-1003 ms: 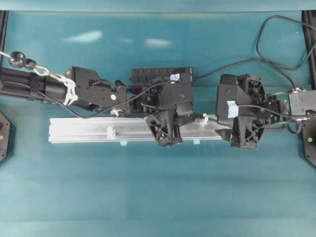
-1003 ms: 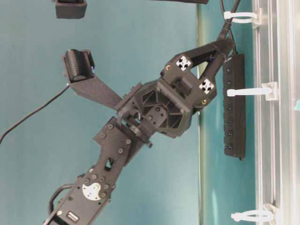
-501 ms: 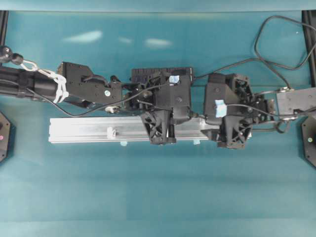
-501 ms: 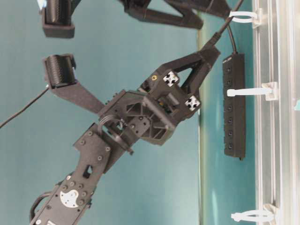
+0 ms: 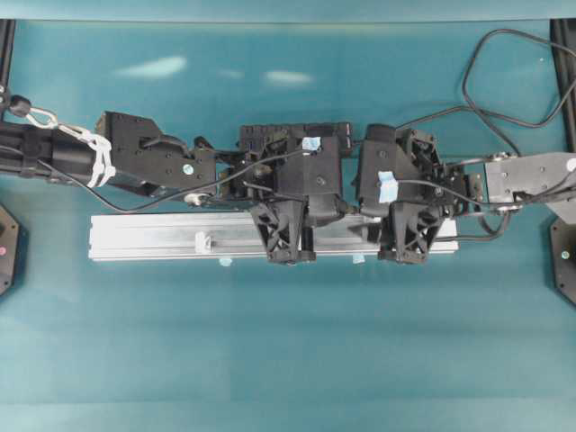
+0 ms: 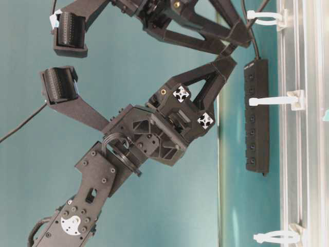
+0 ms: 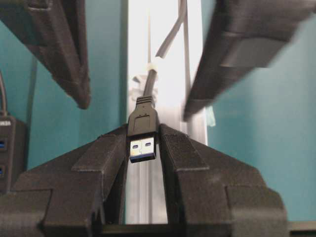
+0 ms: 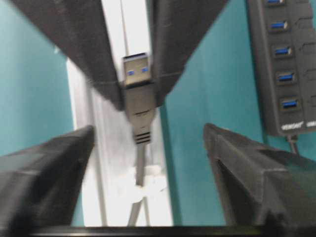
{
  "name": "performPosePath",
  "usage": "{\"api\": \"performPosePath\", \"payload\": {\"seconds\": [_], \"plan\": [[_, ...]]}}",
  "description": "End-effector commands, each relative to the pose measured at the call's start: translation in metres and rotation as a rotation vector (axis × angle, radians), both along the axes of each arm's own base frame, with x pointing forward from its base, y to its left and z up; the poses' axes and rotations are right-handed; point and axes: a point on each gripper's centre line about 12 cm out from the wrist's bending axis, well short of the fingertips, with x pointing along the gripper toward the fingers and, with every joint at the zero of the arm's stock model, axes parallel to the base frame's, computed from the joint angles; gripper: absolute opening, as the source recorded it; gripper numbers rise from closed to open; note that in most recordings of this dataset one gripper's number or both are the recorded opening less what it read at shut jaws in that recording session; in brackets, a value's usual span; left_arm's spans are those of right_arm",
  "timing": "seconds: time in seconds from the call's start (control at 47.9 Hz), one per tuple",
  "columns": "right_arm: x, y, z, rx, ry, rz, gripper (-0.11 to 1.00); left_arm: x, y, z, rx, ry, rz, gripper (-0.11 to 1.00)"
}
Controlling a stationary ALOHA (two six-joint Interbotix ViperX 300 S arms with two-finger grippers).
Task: Pass the USB cable through three rings with both arms.
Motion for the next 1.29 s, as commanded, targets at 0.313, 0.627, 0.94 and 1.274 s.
{"api": "performPosePath", "payload": {"seconds": [0.313,0.627,0.94,1.274], "plan": [[0.002,-0.001,0.001,-0.003,-0.016,0.005,-0.06,0.001,-0.002,0.017,0.007,-0.052,-0.006,0.24],[0.003,0.002,0.001,-0.002,-0.014,0.015,-0.06,0.000,-0.002,0.017,-0.005,-0.048,0.002,0.24],[0.003,0.006,-0.001,-0.007,0.005,0.025,-0.07,-0.016,-0.006,0.028,-0.007,-0.062,-0.003,0.42],[0.005,0.008,-0.003,-0.010,0.035,0.028,-0.07,-0.050,-0.013,0.046,-0.002,-0.108,-0.016,0.79]]}}
